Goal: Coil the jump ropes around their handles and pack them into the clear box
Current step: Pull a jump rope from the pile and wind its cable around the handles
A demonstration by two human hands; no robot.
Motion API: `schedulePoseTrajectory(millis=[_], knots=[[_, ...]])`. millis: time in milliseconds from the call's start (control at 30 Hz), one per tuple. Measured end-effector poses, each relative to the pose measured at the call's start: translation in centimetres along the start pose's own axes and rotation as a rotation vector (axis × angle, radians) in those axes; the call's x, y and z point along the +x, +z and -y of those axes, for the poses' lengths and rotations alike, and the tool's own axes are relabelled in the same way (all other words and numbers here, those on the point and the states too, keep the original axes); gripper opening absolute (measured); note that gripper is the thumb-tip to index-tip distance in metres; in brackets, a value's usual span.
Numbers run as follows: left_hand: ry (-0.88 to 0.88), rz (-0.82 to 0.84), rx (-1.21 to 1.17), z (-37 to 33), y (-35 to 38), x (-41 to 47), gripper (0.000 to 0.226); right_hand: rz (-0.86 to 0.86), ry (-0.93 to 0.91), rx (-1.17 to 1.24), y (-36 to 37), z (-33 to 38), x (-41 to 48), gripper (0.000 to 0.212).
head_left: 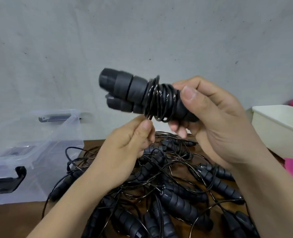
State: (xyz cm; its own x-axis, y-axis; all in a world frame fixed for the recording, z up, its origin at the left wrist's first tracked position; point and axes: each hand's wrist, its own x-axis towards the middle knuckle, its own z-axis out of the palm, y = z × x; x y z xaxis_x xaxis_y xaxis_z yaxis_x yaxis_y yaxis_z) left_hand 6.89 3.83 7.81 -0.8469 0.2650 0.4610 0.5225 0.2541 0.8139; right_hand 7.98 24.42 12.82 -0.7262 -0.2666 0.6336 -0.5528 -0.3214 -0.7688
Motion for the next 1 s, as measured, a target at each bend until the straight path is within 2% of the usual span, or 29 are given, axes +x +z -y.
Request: schedulePoseTrajectory(millis=[67, 133, 267, 367, 467, 567, 667, 767, 933, 1000], knots=[[0.039, 0.023, 0.193, -0.5, 0.3, -0.2, 0.044, -0.077, -0.058, -0.025, -0.1, 0.0, 0.3, 0.027], [0.057, 0.05, 0.281, -1.2, 0.5, -0.9, 0.042, -0.174, -0.111, -0.097, -0.7, 0.0, 0.4, 0.024], [0.161, 0.05, 0.445, -3.8, 0.5, -1.9, 0.042, -0.318, -0.215, -0.575, -2.2, -0.3, 0.4, 0.011], [0.212, -0.013, 0.494, -4.8, -0.6, -2.1, 0.04, -0.261, -0.242, -0.832, -2.2, -1.1, 0.3, 0.009], [0.268, -0.092, 0.479, -5.1, -2.2, -2.1, 0.035, -0.13, -0.136, -0.927, -1.5, -2.1, 0.3, 0.016], [0.261, -0.128, 0.396, -4.9, -3.9, -1.9, 0.025, 0.084, 0.11, -0.873, -1.0, -2.1, 0.3, 0.016], [0.222, -0.143, 0.315, -4.3, -5.3, -1.6, 0.022, 0.289, 0.305, -0.637, -0.8, -1.6, 0.0, 0.022], [0.199, -0.103, 0.221, -4.0, -6.4, -1.2, 0.027, 0.395, 0.341, -0.477, -0.6, -1.2, -0.4, 0.034], [0.163, 0.008, 0.114, -1.9, -6.2, -0.2, 0.025, 0.493, 0.325, -0.366, -0.8, -0.3, -0.7, 0.034], [0.181, 0.032, 0.098, -2.0, -5.6, -0.1, 0.028, 0.483, 0.308, -0.301, -1.1, 0.1, -0.9, 0.037]])
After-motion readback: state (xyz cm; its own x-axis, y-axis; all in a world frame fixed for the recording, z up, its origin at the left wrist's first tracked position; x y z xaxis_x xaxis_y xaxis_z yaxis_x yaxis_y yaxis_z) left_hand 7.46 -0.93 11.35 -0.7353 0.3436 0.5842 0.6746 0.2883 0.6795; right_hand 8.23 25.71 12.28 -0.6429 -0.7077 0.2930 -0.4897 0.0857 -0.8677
